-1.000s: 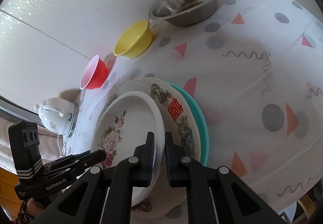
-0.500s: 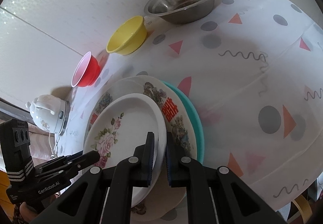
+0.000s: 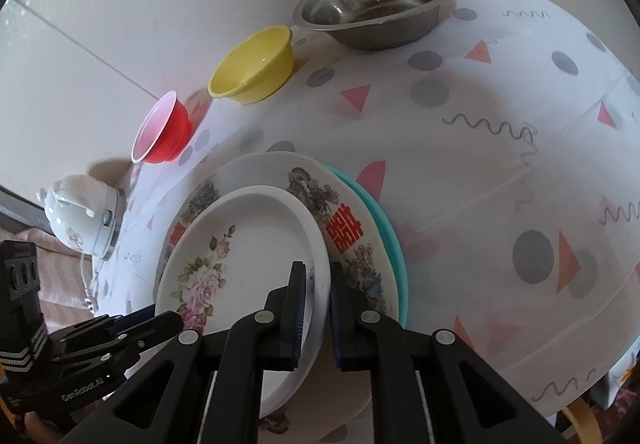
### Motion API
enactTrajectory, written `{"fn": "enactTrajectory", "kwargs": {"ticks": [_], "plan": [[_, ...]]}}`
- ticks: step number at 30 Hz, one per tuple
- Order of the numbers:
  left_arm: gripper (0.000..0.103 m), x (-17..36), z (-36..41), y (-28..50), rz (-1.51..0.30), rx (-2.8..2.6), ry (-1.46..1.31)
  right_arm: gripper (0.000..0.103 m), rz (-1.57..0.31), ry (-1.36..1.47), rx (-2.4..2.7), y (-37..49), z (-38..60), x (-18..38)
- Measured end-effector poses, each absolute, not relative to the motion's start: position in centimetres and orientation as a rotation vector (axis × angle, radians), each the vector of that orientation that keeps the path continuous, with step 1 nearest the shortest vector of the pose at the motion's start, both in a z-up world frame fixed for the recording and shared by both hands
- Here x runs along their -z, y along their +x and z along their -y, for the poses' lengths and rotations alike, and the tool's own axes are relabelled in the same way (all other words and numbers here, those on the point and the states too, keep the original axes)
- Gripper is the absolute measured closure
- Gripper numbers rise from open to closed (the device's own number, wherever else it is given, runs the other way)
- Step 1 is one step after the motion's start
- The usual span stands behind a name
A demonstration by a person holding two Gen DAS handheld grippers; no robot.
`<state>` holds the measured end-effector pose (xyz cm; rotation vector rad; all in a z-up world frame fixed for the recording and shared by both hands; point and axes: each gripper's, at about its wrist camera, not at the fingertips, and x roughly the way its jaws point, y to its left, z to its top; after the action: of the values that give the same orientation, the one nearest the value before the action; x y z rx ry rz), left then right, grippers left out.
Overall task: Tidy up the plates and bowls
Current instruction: 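Carry the floral plate with both grippers over the double-happiness plate stack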
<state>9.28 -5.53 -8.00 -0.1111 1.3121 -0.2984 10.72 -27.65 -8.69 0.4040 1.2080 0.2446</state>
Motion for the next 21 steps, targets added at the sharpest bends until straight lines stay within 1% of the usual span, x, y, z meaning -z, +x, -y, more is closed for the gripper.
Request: {"fn": "enactTrajectory", "kwargs": {"ticks": [5, 6, 9, 15, 17, 19, 21], "plan": [[0.075, 8.0, 6.0, 8.8, -1.304, 0.308, -0.069, 0.090, -1.202, 0.262, -0.233, 10.8, 26.4, 8.0], [0.074, 8.1, 6.2, 8.7, -1.306, 0.316, -0.068, 0.089, -1.195, 0.236, -0.232, 10.9, 26.2, 7.8], [0.069, 8.0, 6.6, 8.6, -1.291, 0.321, -0.042, 0.088, -1.193, 0.178, -0.228, 11.1, 25.9, 7.5], [0.068, 8.0, 6.4, 8.6, -1.289, 0.317, -0.067, 0.088, -1.188, 0.126, -0.226, 11.0, 25.6, 7.4], [0.068, 8.0, 6.4, 8.6, -1.287, 0.317, -0.073, 0.085, -1.193, 0.099, -0.227, 11.0, 25.3, 7.2], [0.068, 8.1, 6.4, 8.5, -1.283, 0.318, -0.069, 0.084, -1.187, 0.074, -0.209, 10.9, 25.3, 6.9], [0.066, 8.0, 6.3, 8.4, -1.275, 0.312, -0.062, 0.084, -1.191, 0.065, -0.203, 10.9, 25.5, 6.7]]}}
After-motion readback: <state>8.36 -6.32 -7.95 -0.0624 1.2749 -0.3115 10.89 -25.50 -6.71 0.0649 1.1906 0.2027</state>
